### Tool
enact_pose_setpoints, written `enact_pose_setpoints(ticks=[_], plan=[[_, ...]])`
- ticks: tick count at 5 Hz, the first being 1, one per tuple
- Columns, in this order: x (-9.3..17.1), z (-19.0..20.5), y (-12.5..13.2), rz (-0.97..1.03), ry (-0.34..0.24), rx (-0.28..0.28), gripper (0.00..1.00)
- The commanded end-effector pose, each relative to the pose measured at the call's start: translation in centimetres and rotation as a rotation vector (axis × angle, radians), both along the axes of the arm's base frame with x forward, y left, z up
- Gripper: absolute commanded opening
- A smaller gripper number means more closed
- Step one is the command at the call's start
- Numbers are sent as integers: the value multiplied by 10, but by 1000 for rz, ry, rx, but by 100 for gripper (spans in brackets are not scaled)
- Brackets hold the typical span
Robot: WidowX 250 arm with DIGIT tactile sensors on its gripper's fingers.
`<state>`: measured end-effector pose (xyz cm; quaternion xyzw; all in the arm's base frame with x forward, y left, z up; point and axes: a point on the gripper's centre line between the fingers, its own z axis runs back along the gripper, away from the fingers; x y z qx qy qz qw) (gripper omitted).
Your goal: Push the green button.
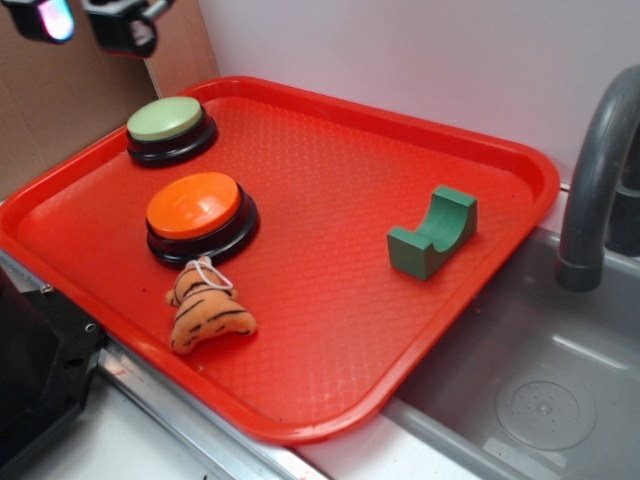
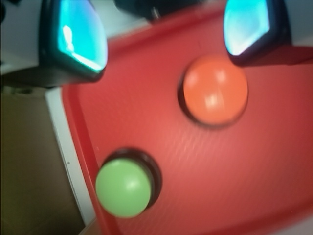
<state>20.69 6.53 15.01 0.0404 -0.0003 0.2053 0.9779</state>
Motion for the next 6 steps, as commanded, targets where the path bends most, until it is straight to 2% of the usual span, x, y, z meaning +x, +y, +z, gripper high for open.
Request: enact_pose_setpoints(ticks=[1,2,4,5,6], plan=[[34,-41,64,184,-134,60,100],[34,-61,78,145,-180,91,100],[25,-76,97,113,-200,78,100],[33,-82,100,114,-222,70,100],[39,-93,96,96,-196,63,100]])
